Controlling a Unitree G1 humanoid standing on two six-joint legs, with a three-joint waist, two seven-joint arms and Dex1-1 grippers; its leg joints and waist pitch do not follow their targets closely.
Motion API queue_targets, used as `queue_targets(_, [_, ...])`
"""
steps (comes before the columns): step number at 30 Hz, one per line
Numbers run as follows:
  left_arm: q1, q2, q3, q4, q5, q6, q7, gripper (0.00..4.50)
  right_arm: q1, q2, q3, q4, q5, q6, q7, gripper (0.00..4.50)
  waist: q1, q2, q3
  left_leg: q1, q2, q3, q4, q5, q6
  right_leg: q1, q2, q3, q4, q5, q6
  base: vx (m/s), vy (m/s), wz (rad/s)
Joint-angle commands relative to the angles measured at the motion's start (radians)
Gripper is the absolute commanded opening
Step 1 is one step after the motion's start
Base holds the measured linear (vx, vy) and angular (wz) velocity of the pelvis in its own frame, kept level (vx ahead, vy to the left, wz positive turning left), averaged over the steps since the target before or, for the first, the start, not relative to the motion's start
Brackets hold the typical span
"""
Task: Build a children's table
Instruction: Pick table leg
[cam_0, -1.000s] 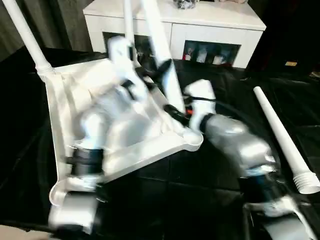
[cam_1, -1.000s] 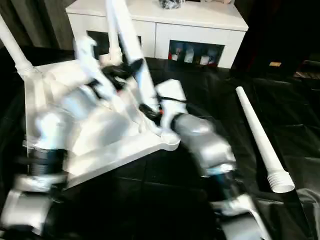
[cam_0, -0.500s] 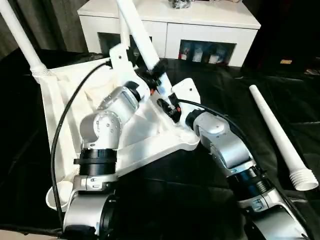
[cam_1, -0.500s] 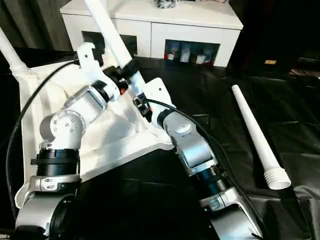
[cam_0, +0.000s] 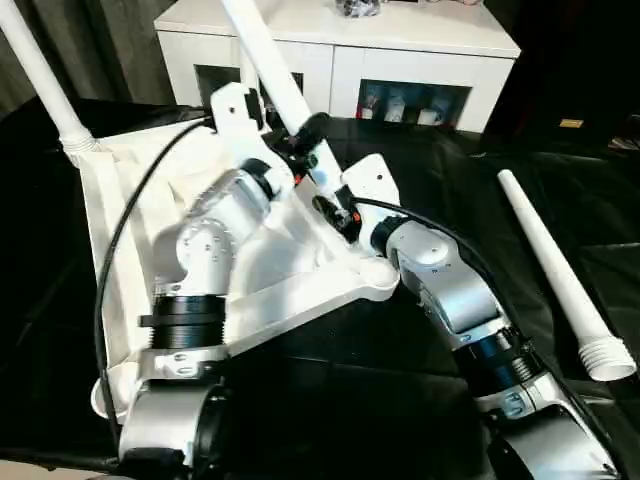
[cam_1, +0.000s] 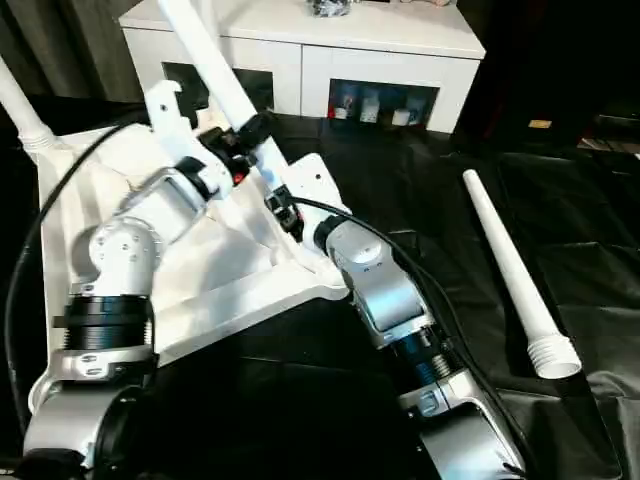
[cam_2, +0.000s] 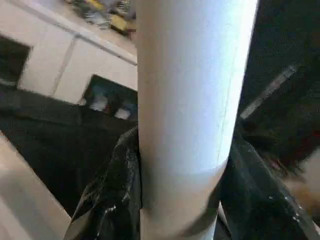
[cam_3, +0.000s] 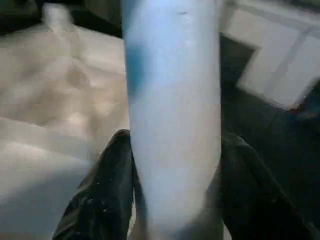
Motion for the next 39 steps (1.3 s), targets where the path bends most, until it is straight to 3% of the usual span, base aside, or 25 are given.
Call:
queue_targets(1, [0.001,0.008,-0.031,-0.029,-0.023,0.03,-0.054,1.84,-0.012,-0.001,-0.042,-0.056,0.08,0.038,0.059,2.66,-0.001,0.018,-0.083,0.018,0.045,-0.025,-0.073,-0.161,-0.01,0.056,-0.056,0.042,-0.056,0.027,-0.239,0.0,0.0,0.0])
queue_targets(2, [-0.003,0.055,-0.056,-0.036,-0.031,0.061,-0.124,1.83,-0.004,-0.051,-0.065,-0.096,0.162,0.106,0.17,2.9,0.003,0.023,-0.084,0.021,0.044,-0.025,-0.071,-0.149,-0.003,0.058,-0.055,0.041,-0.054,0.049,-0.247,0.0,0.0,0.0])
queue_targets(4, [-0.004,0.072,-0.065,-0.04,-0.035,0.071,-0.151,1.83,-0.001,-0.072,-0.069,-0.109,0.186,0.131,0.209,3.0,0.004,0.021,-0.083,0.02,0.045,-0.024,-0.071,-0.144,-0.002,0.056,-0.054,0.041,-0.054,0.051,-0.25,0.0,0.0,0.0])
queue_targets(5, [-0.005,0.111,-0.086,-0.062,-0.062,0.11,-0.221,1.83,0.004,-0.125,-0.075,-0.136,0.235,0.182,0.296,3.06,0.006,0.012,-0.082,0.019,0.042,-0.023,-0.072,-0.145,-0.001,0.062,-0.056,0.041,-0.054,0.029,-0.259,0.0,0.0,0.0])
queue_targets(8, [-0.004,0.152,-0.11,-0.092,-0.081,0.133,-0.291,1.83,0.011,-0.179,-0.097,-0.167,0.308,0.254,0.385,3.06,0.009,0.014,-0.082,0.019,0.044,-0.022,-0.07,-0.142,-0.001,0.061,-0.059,0.042,-0.056,0.012,-0.263,0.0,0.0,0.0])
queue_targets(9, [-0.006,0.167,-0.113,-0.101,-0.095,0.149,-0.319,1.83,0.013,-0.199,-0.114,-0.178,0.34,0.284,0.421,3.06,0.008,-0.002,-0.081,0.015,0.046,-0.021,-0.071,-0.132,0.002,0.062,-0.06,0.043,-0.057,0.01,-0.266,0.0,0.0,0.0])
queue_targets(10, [-0.006,0.179,-0.115,-0.117,-0.113,0.164,-0.347,1.83,0.014,-0.218,-0.123,-0.184,0.366,0.315,0.452,3.06,0.012,0.003,-0.082,0.015,0.045,-0.022,-0.07,-0.126,0.003,0.065,-0.063,0.043,-0.053,0.007,-0.269,0.0,0.0,0.0])
queue_targets(12, [-0.002,0.215,-0.123,-0.164,-0.169,0.209,-0.429,1.83,0.015,-0.266,-0.136,-0.196,0.419,0.382,0.516,3.06,0.015,-0.001,-0.082,0.016,0.045,-0.021,-0.068,-0.11,0.012,0.064,-0.065,0.043,-0.053,-0.015,-0.277,0.0,0.0,0.0])
queue_targets(15, [-0.001,0.229,-0.125,-0.189,-0.189,0.219,-0.456,1.83,0.022,-0.298,-0.125,-0.206,0.436,0.413,0.551,3.06,0.012,-0.001,-0.079,0.012,0.045,-0.019,-0.067,-0.106,0.011,0.06,-0.064,0.043,-0.056,-0.039,-0.275,0.0,0.0,0.0])
queue_targets(18, [-0.011,0.225,-0.11,-0.189,-0.214,0.229,-0.462,1.83,0.033,-0.323,-0.112,-0.225,0.449,0.439,0.577,3.06,0.015,-0.002,-0.078,0.016,0.045,-0.018,-0.067,-0.123,-0.002,0.059,-0.066,0.044,-0.063,-0.093,-0.262,0.0,0.0,0.0])
queue_targets(23, [-0.012,0.23,-0.101,-0.2,-0.241,0.242,-0.484,1.83,0.048,-0.34,-0.107,-0.253,0.474,0.482,0.592,3.06,0.02,0.0,-0.081,0.016,0.044,-0.019,-0.066,-0.107,-0.007,0.057,-0.062,0.043,-0.061,-0.082,-0.25,0.0,0.0,0.0])
queue_targets(30, [-0.006,0.242,-0.107,-0.199,-0.25,0.244,-0.497,1.83,0.057,-0.343,-0.111,-0.26,0.49,0.506,0.601,2.35,0.026,0.006,-0.082,0.016,0.045,-0.02,-0.067,-0.114,-0.014,0.056,-0.062,0.042,-0.06,-0.07,-0.253,0.0,0.0,0.0])
queue_targets(39, [0.008,0.239,-0.105,-0.2,-0.239,0.223,-0.481,1.82,0.064,-0.318,-0.107,-0.282,0.477,0.5,0.559,2.02,0.027,-0.001,-0.083,0.015,0.044,-0.02,-0.066,-0.102,-0.017,0.058,-0.064,0.042,-0.058,-0.07,-0.246,0.0,0.0,0.0])
